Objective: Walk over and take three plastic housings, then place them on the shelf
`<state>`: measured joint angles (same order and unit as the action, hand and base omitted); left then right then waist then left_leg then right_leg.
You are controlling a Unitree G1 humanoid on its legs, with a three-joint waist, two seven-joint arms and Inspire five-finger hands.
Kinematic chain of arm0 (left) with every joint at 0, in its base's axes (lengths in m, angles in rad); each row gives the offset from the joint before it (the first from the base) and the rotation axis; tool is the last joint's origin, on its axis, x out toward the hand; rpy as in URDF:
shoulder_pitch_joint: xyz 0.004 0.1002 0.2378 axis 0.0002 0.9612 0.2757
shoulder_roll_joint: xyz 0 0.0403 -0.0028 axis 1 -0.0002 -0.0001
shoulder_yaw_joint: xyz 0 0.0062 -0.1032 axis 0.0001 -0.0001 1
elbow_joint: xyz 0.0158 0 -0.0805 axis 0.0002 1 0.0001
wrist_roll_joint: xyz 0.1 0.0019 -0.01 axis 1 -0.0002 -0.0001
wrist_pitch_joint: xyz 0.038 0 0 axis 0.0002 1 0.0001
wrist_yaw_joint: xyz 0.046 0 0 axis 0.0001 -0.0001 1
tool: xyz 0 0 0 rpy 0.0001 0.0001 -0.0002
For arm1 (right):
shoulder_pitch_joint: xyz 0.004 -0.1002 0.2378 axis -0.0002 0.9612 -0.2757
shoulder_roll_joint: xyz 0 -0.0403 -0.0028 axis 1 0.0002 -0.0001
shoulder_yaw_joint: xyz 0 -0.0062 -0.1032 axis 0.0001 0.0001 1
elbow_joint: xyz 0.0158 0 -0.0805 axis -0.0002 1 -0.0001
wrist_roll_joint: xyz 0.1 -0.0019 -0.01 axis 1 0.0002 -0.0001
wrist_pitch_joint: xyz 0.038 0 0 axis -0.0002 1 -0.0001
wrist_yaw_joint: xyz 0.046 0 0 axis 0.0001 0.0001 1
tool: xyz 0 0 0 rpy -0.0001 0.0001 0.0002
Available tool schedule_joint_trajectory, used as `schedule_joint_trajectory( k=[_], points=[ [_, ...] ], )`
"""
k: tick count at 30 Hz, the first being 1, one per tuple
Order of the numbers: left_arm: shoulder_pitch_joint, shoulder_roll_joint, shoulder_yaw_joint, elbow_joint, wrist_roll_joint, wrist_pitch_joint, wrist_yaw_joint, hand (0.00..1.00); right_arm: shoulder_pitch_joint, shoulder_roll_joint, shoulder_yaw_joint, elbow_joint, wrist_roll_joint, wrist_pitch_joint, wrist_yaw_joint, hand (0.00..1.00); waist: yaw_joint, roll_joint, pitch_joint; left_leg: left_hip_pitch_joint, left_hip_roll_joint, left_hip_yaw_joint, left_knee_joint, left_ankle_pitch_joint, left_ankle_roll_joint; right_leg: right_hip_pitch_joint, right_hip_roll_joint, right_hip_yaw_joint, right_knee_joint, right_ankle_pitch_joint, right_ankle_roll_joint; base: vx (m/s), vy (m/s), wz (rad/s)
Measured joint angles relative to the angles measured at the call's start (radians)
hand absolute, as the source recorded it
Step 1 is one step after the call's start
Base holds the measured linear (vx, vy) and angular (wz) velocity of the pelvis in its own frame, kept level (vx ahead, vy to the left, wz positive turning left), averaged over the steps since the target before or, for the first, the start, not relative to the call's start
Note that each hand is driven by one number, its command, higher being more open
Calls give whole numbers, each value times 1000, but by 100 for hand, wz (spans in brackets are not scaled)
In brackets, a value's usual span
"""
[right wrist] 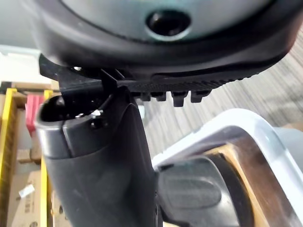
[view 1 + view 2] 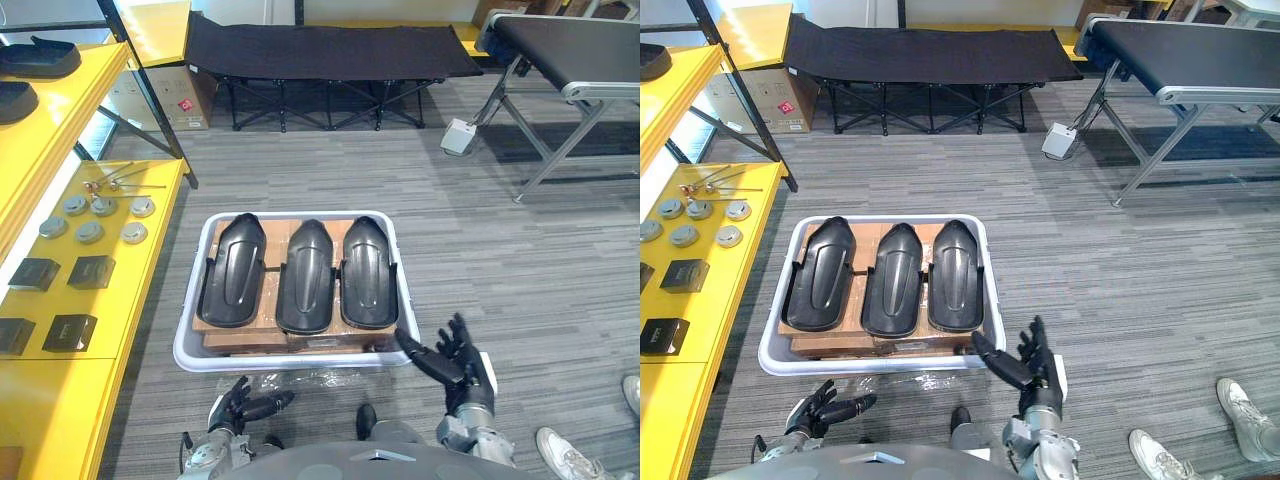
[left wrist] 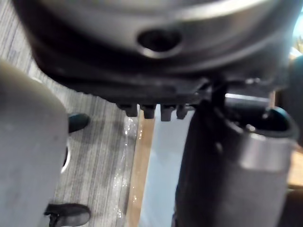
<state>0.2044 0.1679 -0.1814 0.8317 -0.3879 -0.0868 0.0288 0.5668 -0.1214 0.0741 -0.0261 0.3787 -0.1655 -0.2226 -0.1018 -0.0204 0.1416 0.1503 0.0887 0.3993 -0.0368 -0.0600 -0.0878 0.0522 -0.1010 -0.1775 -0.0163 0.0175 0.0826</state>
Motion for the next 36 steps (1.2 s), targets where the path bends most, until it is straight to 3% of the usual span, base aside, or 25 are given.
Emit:
schedule_joint_trajectory(
  k=[4, 8, 12, 16, 20, 28, 36],
  points=[
    [2, 0, -4, -35, -3, 7, -11, 100, -32, 3, -55, 52, 5, 0, -28, 100, 14, -1, 0, -1, 0, -7, 0, 0, 0, 2, -1, -9, 0, 0, 0, 4, -13, 5],
    [5, 1, -9, -86, 2, 28, -17, 100, -189, 10, -150, 277, 29, -3, -67, 100, 30, -1, 7, -26, 2, -18, 29, -11, 7, -5, -5, -17, 4, 0, 0, -32, -10, 6],
    [-11, 2, 6, -138, 6, 26, -22, 100, -338, 9, -241, 375, 35, -7, -84, 100, 55, -6, 73, -133, 22, -43, 156, -54, 20, -60, -11, -30, 35, 1, 2, -97, -29, 13],
    [-47, 15, 61, -135, 6, 25, -21, 100, -459, 0, -261, 415, 62, -11, -95, 100, 93, -28, 157, -219, 45, -65, 246, -75, 24, -101, -2, -38, 33, 23, 5, -111, -40, 8],
    [-60, 22, 85, -137, 27, -2, -18, 100, -526, -5, -266, 453, 62, -16, -73, 100, 124, -40, 197, -290, 53, -92, 313, -96, 35, -131, -4, -50, 33, 36, 17, -50, 7, 11],
    [-87, 16, 122, -155, 45, -3, -16, 100, -626, -55, -277, 498, 58, -15, -18, 100, 141, -44, 257, -354, 39, -128, 362, -103, 45, -154, -20, -74, 35, 47, 19, -45, 25, 13],
    [-123, 3, 141, -155, 43, -2, -27, 100, -785, -192, -293, 647, 21, 74, 18, 100, 153, -23, 315, -389, 16, -163, 361, -83, 68, -179, -39, -100, 58, 47, 19, -50, 7, 14]
  ],
)
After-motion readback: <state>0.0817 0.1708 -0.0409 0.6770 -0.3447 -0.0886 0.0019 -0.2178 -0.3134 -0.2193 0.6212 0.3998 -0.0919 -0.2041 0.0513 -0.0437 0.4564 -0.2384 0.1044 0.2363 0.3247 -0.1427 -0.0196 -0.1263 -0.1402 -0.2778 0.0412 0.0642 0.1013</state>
